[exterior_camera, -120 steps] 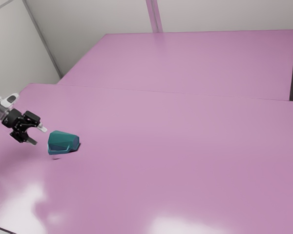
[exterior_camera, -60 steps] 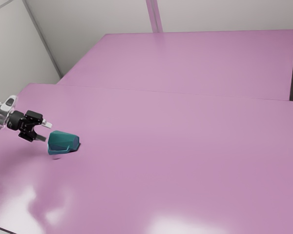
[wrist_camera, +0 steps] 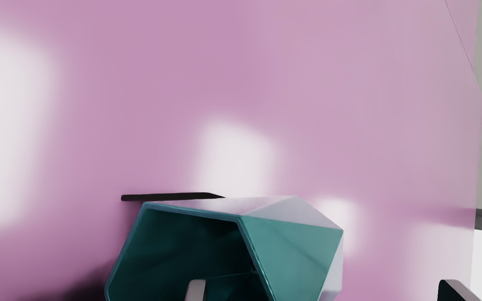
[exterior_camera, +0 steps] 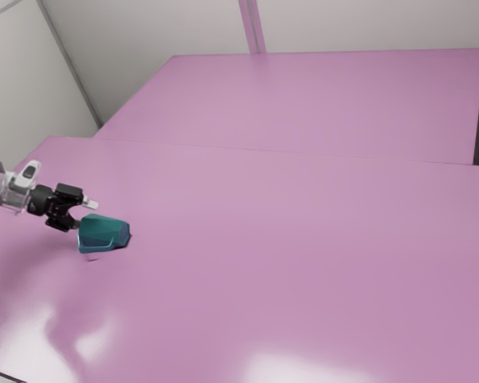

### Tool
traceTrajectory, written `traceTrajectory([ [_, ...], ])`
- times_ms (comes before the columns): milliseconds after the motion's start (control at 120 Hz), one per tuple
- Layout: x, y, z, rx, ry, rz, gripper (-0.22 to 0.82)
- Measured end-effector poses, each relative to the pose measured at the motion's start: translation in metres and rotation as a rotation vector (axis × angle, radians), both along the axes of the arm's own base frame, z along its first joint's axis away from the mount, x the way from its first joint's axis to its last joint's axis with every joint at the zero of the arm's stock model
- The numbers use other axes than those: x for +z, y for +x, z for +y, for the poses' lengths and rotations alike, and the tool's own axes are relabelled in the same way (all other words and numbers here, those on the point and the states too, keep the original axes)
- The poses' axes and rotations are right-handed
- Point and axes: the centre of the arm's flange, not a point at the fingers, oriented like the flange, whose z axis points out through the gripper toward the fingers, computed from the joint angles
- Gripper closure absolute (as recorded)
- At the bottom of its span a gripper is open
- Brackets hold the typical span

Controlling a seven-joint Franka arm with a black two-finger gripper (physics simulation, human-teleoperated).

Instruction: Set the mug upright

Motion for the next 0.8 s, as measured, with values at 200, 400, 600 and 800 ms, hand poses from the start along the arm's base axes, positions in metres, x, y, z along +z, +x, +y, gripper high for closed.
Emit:
traceTrajectory([
  [200,-0.011,0.01,-0.012,-0.003,-0.006,0.001,0.03],
  [400,-0.02,0.008,-0.015,0.016,-0.018,0.017,0.47],
  [600,-0.018,0.01,-0.017,0.039,-0.042,0.011,0.66],
  [800,-0.007,0.018,-0.025,0.05,-0.1,-0.026,0.74],
])
